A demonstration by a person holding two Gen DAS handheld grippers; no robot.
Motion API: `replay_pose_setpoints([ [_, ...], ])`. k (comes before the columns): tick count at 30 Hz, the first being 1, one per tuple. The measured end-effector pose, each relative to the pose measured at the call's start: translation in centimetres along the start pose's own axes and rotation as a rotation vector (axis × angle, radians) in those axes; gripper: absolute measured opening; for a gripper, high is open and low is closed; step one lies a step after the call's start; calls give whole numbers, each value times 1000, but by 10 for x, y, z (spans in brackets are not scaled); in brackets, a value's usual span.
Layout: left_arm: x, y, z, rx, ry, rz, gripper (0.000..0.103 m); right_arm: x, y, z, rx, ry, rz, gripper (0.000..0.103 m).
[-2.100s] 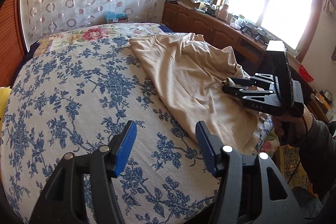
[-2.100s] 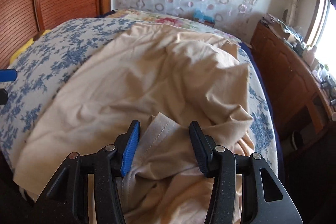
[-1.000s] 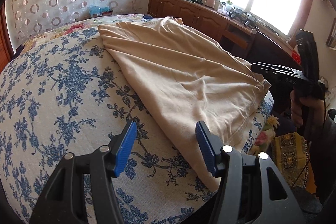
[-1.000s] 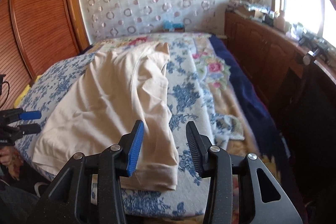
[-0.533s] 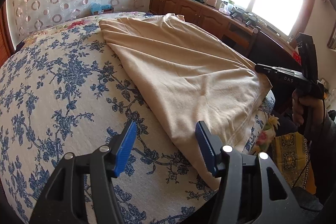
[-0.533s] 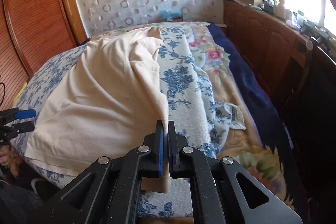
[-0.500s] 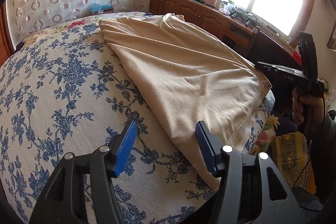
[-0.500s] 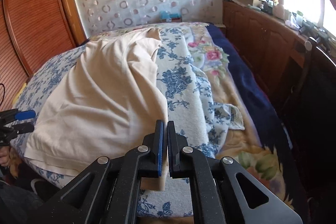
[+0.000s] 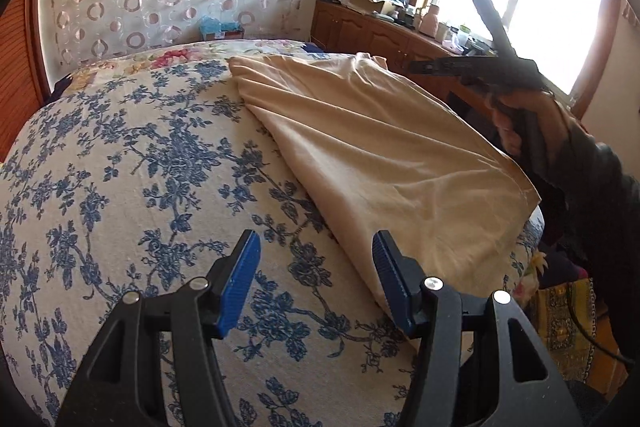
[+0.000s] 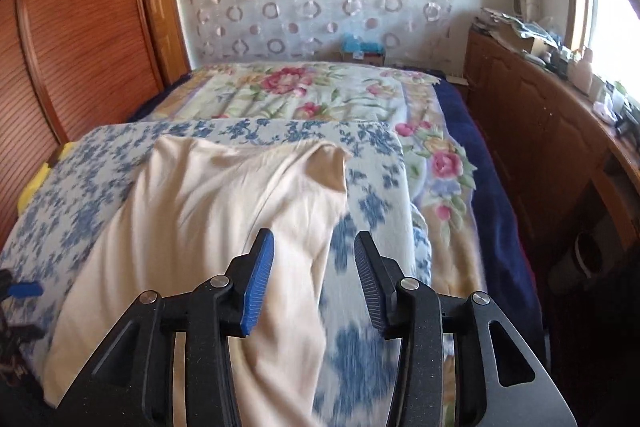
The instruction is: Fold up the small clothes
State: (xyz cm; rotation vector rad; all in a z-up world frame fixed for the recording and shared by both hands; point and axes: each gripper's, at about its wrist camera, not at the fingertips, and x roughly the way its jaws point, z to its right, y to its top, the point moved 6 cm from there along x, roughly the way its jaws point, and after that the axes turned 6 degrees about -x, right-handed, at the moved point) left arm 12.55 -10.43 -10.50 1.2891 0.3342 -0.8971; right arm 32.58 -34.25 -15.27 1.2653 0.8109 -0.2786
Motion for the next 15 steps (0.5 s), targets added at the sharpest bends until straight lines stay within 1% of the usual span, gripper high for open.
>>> replay_pose_setpoints([
  [4, -3, -1, -5, -2, 5, 4, 57, 52, 14, 16, 66, -16, -90, 42],
  [5, -3, -1, -5, 1, 5, 4, 57, 62, 13, 21, 93, -9, -108, 42],
  [6, -4, -2, -6, 2, 6, 4, 57, 73, 12, 25, 128, 19, -128, 42],
  [9, -4, -4, -10, -5, 2, 2, 57, 80, 16, 28, 174, 44, -120, 42],
  [11, -3, -5, -11, -8, 2, -3, 57, 82, 20, 26, 184, 77, -116, 41],
  [12, -2, -5, -12, -8, 2, -4, 57, 84, 21, 23, 174, 80, -125, 37],
  [14, -3, -6, -11, -8, -1, -3, 57, 87, 26, 19, 143, 69, -135, 3],
  [15, -3, -6, -10, -6, -2, -3, 57, 85, 29, 17, 110, 38, -130, 3],
])
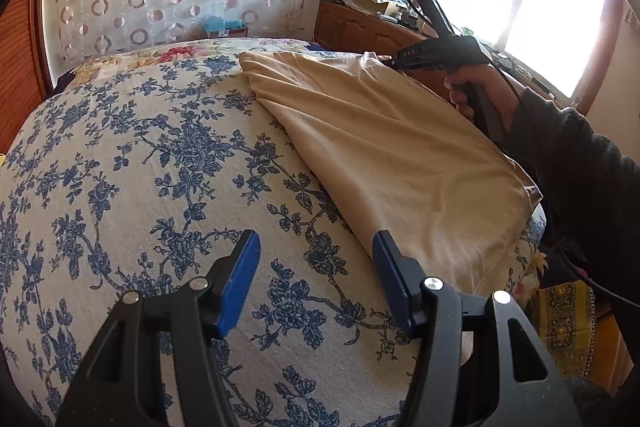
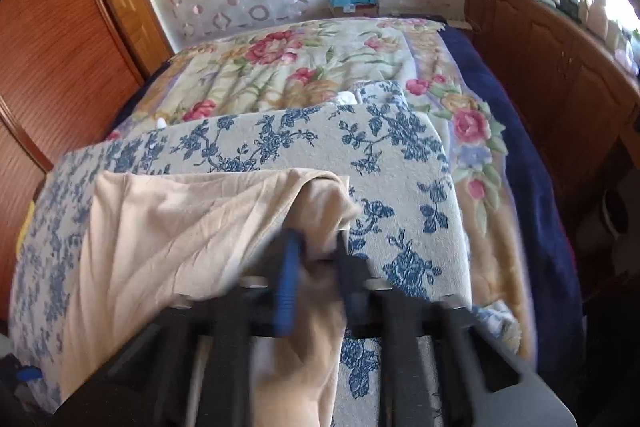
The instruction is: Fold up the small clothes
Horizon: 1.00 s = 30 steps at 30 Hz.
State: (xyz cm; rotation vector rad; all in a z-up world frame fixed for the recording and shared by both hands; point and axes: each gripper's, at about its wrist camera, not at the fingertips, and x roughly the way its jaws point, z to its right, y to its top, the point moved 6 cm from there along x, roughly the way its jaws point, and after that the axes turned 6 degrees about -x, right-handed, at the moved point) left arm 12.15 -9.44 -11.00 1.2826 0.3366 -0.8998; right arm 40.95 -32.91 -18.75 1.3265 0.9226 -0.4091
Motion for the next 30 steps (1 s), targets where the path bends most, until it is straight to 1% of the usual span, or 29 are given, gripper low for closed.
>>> replay_pose_setpoints([
  [1, 0, 0, 1, 2, 0, 0, 57, -2, 4, -1, -13, -24, 14, 1],
  [2, -1, -1, 2, 3, -2, 1, 57, -10, 8, 2, -21, -77, 40, 1],
  [4, -1, -1, 5, 6, -9, -1, 57, -17, 18, 16, -31, -224, 56, 1],
  [5, 0, -2, 6, 10, -12, -2, 57, -19, 20, 20, -38, -256, 55, 1],
  [7, 0, -3, 8, 17, -14, -4, 57, -19, 20, 25, -24, -251, 41, 2],
  [8, 0, -2, 8, 18, -14, -5, 57, -23, 20, 27, -26, -260, 55, 11],
  [9, 1, -3, 8, 19, -14, -9, 57, -28, 21, 28, -27, -274, 64, 15],
  [10, 2, -3, 9, 21, -16, -13, 57, -33, 20, 29, -26, -286, 69, 25],
  [11, 2, -3, 10, 23, -17, -14, 57, -38, 18, 30, -22, -278, 69, 34],
  [14, 0, -4, 15, 27, -25, -8, 57, -60, 3, 31, -13, -215, 81, 37],
  [18, 2, -5, 20, 34, -29, -11, 57, -97, -36, 15, -62, -164, 106, 43],
  [19, 2, -5, 21, 36, -31, -10, 57, -105, -48, 10, -75, -154, 111, 47],
  [20, 1, -5, 22, 38, -32, -9, 57, -114, -61, 5, -81, -148, 118, 54],
  [21, 2, -6, 24, 40, -33, -11, 57, -123, -76, 1, -83, -137, 123, 56],
  [23, 3, -6, 25, 43, -33, -14, 57, -135, -106, -7, -85, -105, 114, 57],
  [26, 5, -7, 27, 50, -32, -23, 57, -140, -143, -11, -67, -70, 83, 57],
  [30, 7, -9, 29, 53, -33, -32, 57, -148, -172, -12, -25, -42, 77, 57],
])
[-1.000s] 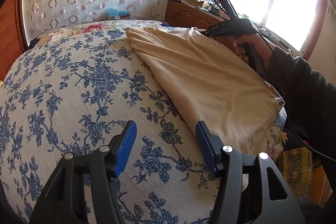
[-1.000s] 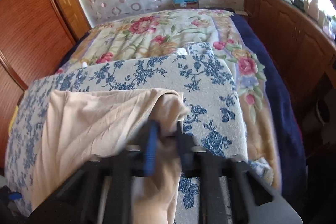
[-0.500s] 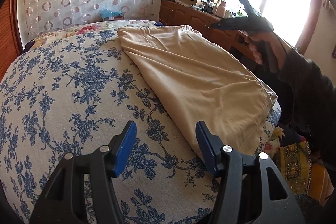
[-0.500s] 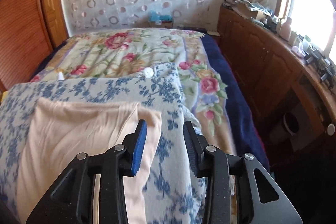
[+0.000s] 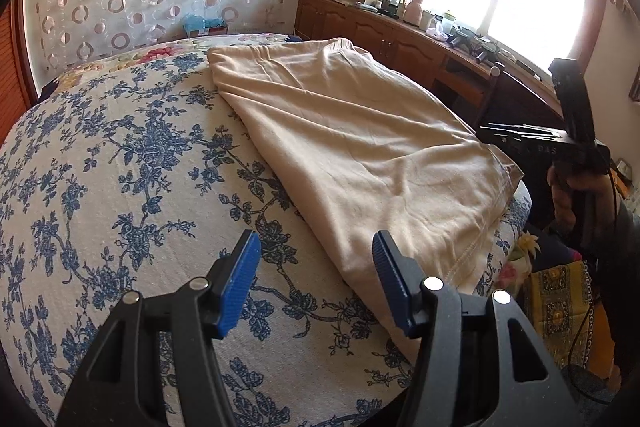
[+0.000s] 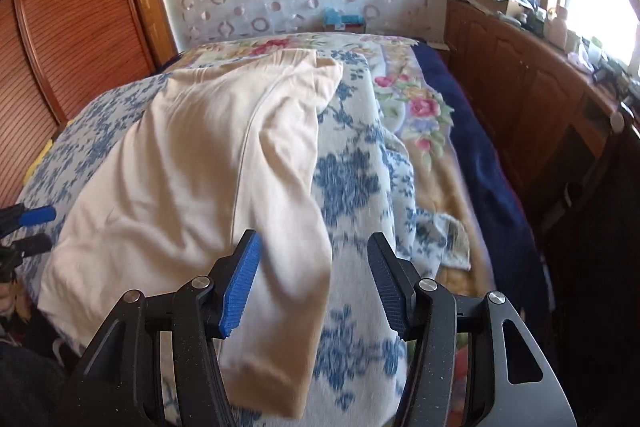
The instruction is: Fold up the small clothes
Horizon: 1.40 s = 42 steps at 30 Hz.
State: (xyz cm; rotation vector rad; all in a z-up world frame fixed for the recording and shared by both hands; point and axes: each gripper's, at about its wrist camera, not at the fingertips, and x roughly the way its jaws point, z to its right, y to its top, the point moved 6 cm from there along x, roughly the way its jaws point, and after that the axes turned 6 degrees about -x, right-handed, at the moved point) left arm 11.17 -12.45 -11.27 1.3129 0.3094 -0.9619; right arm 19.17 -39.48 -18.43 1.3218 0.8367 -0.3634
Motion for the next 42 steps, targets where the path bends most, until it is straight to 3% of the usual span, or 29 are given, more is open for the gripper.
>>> replay_pose_setpoints([
  [9, 1, -5, 8, 15, -12, -17, 57, -17, -19, -17, 2, 34, -5, 57],
  [17, 2, -22, 20, 30, -80, -61, 57, -11, -41, -28, -34, 45, -48, 57],
  [20, 3, -25, 22, 31, -102, -75, 41, -12, -43, -37, -65, 49, -55, 40],
  [22, 3, -27, 24, 34, -106, -85, 30, -12, -45, -43, -95, 43, -58, 34],
  [25, 4, -28, 27, 50, -103, -102, 22, -13, -45, -49, -116, 70, -59, 6],
  [29, 4, -28, 28, 57, -120, -118, 10, -15, -44, -55, -123, 73, -40, 4],
  [36, -26, 5, 28, 47, -125, 27, 5, -41, -21, -43, -11, 132, 89, 3],
  [42, -47, 67, 10, 16, -122, 139, 5, -63, 36, -49, -59, 132, 207, 3],
])
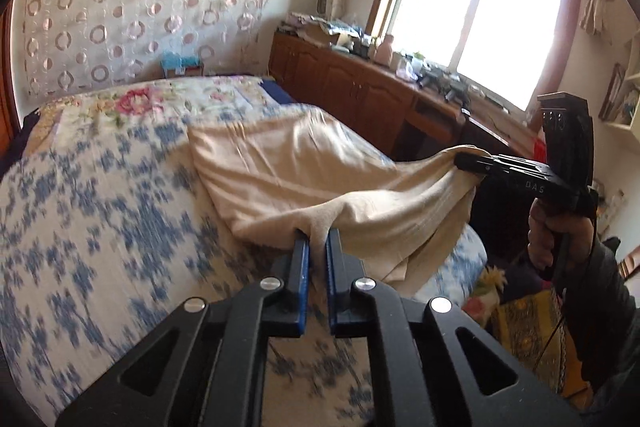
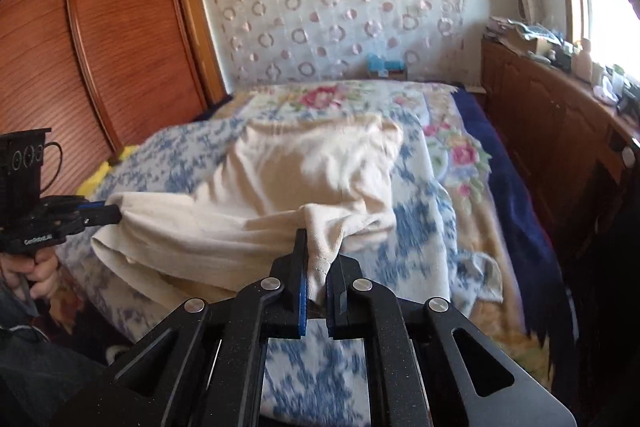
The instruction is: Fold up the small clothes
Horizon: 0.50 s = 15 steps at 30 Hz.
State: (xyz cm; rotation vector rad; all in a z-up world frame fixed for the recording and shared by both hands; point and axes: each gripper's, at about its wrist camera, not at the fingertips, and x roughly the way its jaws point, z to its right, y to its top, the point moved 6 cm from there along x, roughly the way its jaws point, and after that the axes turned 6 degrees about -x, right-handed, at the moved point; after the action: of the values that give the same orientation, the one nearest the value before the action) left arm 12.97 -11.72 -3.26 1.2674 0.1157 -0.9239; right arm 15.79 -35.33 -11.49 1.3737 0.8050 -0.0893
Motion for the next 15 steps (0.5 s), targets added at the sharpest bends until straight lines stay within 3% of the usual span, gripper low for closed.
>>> replay_pose_setpoints([
  [5, 19, 58, -30, -10, 58, 55, 5, 22, 62, 11, -27, -20, 75, 3],
  [9, 48, 86, -54, -50, 65, 35, 5, 58, 104, 24, -40, -35, 92, 3],
  [15, 97, 111, -79, -49, 104, -8, 5, 132, 133, 48, -100, -79, -1, 3],
])
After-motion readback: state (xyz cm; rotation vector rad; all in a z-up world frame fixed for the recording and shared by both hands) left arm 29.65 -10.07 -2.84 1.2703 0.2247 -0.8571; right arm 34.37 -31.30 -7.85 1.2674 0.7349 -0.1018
